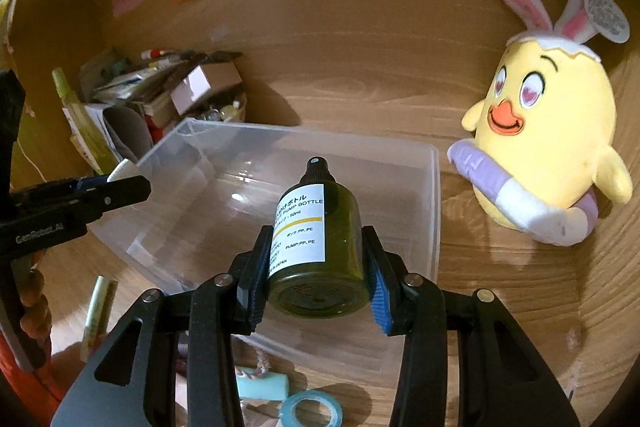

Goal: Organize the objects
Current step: 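Carry both items into the clear box and open both tools to release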

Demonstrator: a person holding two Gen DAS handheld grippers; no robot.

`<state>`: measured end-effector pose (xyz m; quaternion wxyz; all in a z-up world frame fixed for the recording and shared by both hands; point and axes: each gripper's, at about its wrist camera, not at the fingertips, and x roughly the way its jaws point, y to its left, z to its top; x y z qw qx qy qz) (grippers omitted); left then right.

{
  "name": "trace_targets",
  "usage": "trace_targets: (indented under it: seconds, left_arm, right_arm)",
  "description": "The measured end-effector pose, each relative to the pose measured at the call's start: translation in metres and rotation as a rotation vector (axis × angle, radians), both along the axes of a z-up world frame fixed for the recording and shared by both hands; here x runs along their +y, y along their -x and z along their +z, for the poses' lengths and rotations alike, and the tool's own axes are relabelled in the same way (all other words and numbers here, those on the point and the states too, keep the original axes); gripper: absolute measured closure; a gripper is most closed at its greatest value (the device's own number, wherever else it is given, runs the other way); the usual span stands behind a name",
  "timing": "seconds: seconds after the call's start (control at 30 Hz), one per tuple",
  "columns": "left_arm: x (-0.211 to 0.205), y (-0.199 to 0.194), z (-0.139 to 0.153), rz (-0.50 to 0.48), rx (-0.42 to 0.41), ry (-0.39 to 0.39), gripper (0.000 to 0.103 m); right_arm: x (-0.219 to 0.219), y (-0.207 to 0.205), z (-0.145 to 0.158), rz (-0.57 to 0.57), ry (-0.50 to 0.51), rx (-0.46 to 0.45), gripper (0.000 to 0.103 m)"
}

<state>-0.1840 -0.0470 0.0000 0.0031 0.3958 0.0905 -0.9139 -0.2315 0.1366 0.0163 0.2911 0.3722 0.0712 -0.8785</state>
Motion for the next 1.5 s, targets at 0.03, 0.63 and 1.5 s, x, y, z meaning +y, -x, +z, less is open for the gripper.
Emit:
trace_targets:
  seconds: [0.03, 0.63, 1.5]
  left_arm:
    - [0.002, 0.003, -0.001, -0.004, -0.005, 0.009, 0.065]
    - [0.027, 0.038, -0.017, -0.066, -0.099, 0.117, 0.065]
    - [0.017, -0.033, 0.035, -0.034, 0.057, 0.125, 0.017]
  right_arm:
    - [-0.001, 0.001, -0.001, 0.001, -0.005, -0.003, 0.065]
    - [-0.025, 0.015, -0.018, -0.015, -0.123, 0.000, 0.064]
    - [-0.006, -0.033, 0.023, -0.024, -0.061, 0.098, 0.030]
